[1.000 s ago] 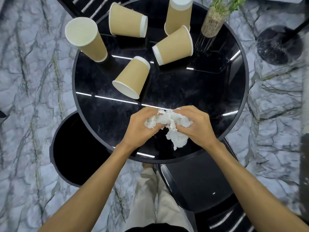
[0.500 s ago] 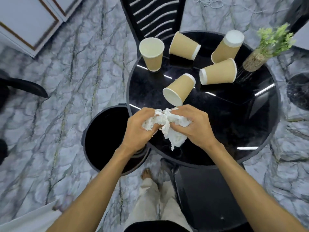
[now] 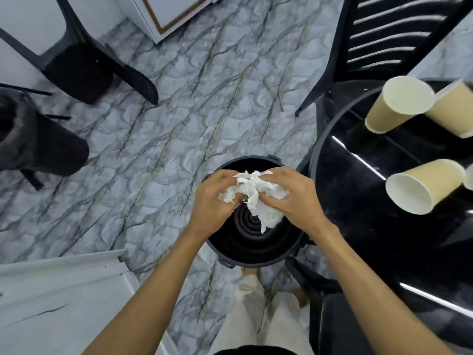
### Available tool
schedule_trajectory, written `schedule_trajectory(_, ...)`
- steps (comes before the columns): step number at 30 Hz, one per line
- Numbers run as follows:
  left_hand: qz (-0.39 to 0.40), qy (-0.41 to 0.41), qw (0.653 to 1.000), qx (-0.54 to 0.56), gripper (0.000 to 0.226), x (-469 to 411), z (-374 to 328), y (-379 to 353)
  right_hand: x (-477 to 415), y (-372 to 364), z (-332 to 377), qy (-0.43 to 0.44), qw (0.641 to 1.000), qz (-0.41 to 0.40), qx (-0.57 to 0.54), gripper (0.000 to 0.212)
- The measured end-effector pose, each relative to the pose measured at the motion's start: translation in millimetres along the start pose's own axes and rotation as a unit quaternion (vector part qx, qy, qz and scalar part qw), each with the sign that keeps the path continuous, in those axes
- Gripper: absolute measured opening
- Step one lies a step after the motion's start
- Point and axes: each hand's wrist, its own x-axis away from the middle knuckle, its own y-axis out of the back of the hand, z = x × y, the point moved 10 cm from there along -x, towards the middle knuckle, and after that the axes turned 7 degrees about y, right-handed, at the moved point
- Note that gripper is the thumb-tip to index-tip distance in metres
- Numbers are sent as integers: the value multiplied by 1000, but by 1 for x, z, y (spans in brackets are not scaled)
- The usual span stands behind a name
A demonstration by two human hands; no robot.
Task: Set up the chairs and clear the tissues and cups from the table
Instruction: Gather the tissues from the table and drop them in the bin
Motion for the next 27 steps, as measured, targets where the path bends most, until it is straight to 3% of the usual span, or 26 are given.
schedule_trajectory(4,2,58,998,16,25,4,70,-14,3,-53,-50,-44,998,37,9,31)
schedule_trajectory(7,72,135,988,5,32,14,143,-56,20,-96,-109,-106,990,91,27,36)
schedule_trajectory(9,192,201,956,-93,56,34,202,-99,44,-135,-160,-165,966,187,69,50)
schedule_trajectory(11,313,250,897,-187,76,65,255,-132,75,-168,-204,-215,928,286,107,66)
schedule_trajectory(13,361,281,868,-191,78,87,284,-145,97,-184,-228,-250,904,327,115,70)
schedule_trajectory(19,345,313,874,-141,69,101,286,-134,110,-188,-225,-269,909,309,70,58)
schedule_trajectory(27,291,281,909,-101,55,78,220,-87,79,-161,-158,-241,925,284,73,41)
